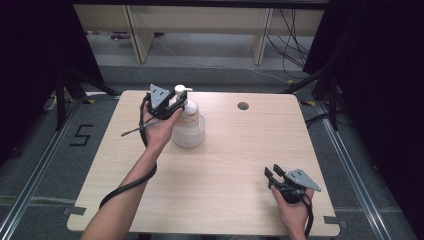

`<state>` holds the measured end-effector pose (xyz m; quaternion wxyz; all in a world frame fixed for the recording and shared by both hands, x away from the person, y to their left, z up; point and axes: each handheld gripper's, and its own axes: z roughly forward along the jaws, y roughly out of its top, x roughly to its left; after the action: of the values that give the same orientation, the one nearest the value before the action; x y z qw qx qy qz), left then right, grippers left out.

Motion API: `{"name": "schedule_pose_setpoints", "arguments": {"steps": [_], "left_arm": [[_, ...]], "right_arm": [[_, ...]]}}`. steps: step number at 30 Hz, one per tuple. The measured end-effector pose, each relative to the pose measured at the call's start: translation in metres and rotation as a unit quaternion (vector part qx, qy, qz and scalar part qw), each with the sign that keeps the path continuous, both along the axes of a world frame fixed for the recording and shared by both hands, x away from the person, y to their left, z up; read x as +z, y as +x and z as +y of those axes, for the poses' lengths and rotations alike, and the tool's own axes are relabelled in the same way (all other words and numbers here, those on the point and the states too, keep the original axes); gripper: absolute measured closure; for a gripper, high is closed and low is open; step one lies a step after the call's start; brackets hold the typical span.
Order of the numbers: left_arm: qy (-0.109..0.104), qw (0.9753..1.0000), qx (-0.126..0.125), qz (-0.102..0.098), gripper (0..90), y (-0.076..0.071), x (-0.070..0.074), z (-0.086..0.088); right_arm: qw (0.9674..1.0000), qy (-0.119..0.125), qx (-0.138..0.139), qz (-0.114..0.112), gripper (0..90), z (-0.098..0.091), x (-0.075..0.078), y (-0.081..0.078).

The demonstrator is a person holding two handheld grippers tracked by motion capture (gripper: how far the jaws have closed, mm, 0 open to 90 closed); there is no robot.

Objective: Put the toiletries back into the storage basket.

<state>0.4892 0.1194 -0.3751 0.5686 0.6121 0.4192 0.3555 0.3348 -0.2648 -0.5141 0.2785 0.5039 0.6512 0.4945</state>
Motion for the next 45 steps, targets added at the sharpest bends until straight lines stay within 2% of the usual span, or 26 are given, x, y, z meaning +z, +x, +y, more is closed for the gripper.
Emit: {"name": "schedule_pose_setpoints", "arguments": {"steps": [8, 9, 10, 12, 15, 16, 17, 20, 25, 32, 33, 35, 36, 37, 38, 39, 44, 45], "left_arm": [[-0.002, 1.0000, 0.000, 0.006, 47.2, -0.001, 0.000, 0.001], [-0.002, 1.0000, -0.001, 0.006, 45.8, -0.002, 0.000, 0.001], [0.000, 1.0000, -0.001, 0.006, 44.6, -0.002, 0.000, 0.001], [0.001, 1.0000, -0.004, 0.006, 42.5, -0.004, 0.000, 0.001], [-0.002, 1.0000, -0.004, 0.005, 40.3, -0.007, 0.001, 0.001], [-0.002, 1.0000, -0.004, 0.005, 40.0, -0.008, 0.001, 0.002], [-0.001, 1.0000, -0.003, 0.002, 39.7, -0.009, 0.001, 0.002], [-0.001, 1.0000, -0.002, -0.001, 39.4, -0.011, 0.002, 0.004], [-0.001, 1.0000, -0.001, 0.000, 38.0, -0.017, 0.003, 0.007], [-0.002, 1.0000, -0.001, 0.000, 37.0, -0.027, 0.000, 0.010], [-0.003, 1.0000, -0.002, 0.001, 37.0, -0.029, -0.001, 0.011], [-0.002, 1.0000, -0.003, 0.001, 37.0, -0.032, -0.002, 0.012], [-0.003, 1.0000, -0.004, 0.000, 37.0, -0.033, -0.003, 0.013], [-0.004, 1.0000, -0.004, 0.000, 37.0, -0.035, -0.003, 0.014], [-0.006, 1.0000, -0.004, 0.001, 37.0, -0.037, -0.004, 0.015], [-0.010, 0.9999, -0.005, 0.003, 37.0, -0.039, -0.004, 0.016], [-0.015, 0.9999, -0.009, 0.002, 36.9, -0.048, -0.007, 0.022], [-0.014, 0.9999, -0.009, 0.001, 36.9, -0.049, -0.007, 0.023]], "right_arm": [[1.0000, -0.004, -0.002, -0.003, 59.8, 0.000, 0.000, 0.000], [0.9997, -0.020, 0.005, -0.012, 59.8, -0.003, 0.000, 0.002], [1.0000, -0.005, -0.002, -0.002, 59.8, 0.000, 0.000, 0.000], [1.0000, -0.007, 0.000, -0.005, 59.7, -0.001, 0.000, 0.001], [1.0000, -0.005, 0.001, 0.002, 59.7, 0.000, 0.000, 0.000], [0.9999, -0.014, 0.009, -0.006, 59.6, -0.003, 0.000, 0.002], [0.9999, -0.012, 0.009, -0.007, 59.6, -0.003, 0.000, 0.002], [1.0000, -0.009, 0.001, 0.001, 59.6, -0.001, 0.000, 0.000], [0.9997, -0.022, 0.002, -0.008, 59.6, -0.002, 0.000, 0.001], [0.9997, -0.024, 0.004, -0.006, 59.6, -0.003, 0.001, 0.001], [0.9999, -0.012, 0.009, -0.002, 59.6, -0.002, 0.000, 0.001], [0.9997, -0.022, 0.005, -0.006, 59.6, -0.003, 0.000, 0.001], [1.0000, -0.002, 0.001, 0.000, 59.6, 0.000, 0.000, 0.000], [1.0000, -0.002, 0.001, -0.001, 59.6, 0.000, 0.000, 0.000], [0.9998, -0.016, 0.005, -0.007, 59.6, -0.002, 0.000, 0.001], [0.9998, -0.019, 0.004, -0.002, 59.6, -0.002, 0.001, 0.001], [0.9999, -0.015, 0.003, -0.003, 59.6, -0.002, 0.000, 0.001], [0.9997, -0.021, 0.003, -0.006, 59.6, -0.002, 0.000, 0.001]]}}
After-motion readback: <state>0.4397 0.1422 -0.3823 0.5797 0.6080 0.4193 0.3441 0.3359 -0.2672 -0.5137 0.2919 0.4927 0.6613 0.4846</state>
